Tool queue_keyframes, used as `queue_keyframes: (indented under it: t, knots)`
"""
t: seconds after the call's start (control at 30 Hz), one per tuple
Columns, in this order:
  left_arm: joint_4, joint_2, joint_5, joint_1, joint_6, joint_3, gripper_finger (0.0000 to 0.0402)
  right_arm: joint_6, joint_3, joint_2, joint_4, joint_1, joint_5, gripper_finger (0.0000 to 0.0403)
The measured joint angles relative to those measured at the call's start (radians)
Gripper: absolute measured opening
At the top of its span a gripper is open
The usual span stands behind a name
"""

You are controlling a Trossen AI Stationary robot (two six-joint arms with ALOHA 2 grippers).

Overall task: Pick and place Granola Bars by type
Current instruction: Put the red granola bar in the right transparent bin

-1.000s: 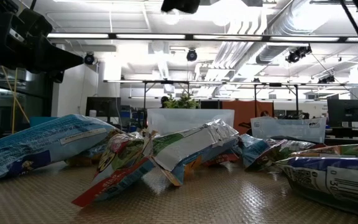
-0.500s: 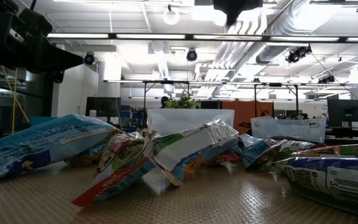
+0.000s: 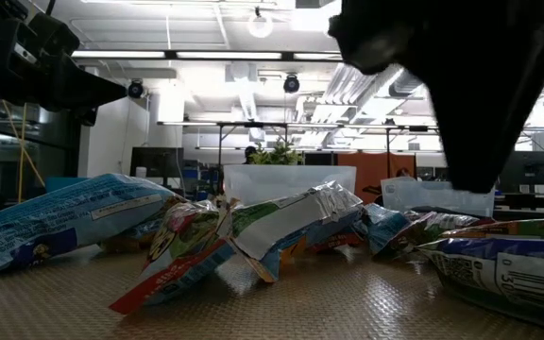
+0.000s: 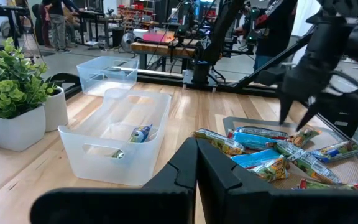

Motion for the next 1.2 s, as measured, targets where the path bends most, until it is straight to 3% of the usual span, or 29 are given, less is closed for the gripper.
queue_keyframes:
  t: [0.53, 1.0, 1.2]
  knots:
    - [0.000, 0.000, 0.000, 0.000, 0.000, 0.000, 0.0001, 0.329, -0.010, 0.000, -0.080, -0.009, 0.103, 0.0140]
    - [0.000, 0.000, 0.000, 0.000, 0.000, 0.000, 0.0001, 0.428, -0.009, 0.000, -0.097, -0.024, 0.085, 0.0141]
    - [0.000, 0.000, 0.000, 0.000, 0.000, 0.000, 0.0001, 0.426, -0.009, 0.000, -0.089, -0.047, 0.094, 0.0175]
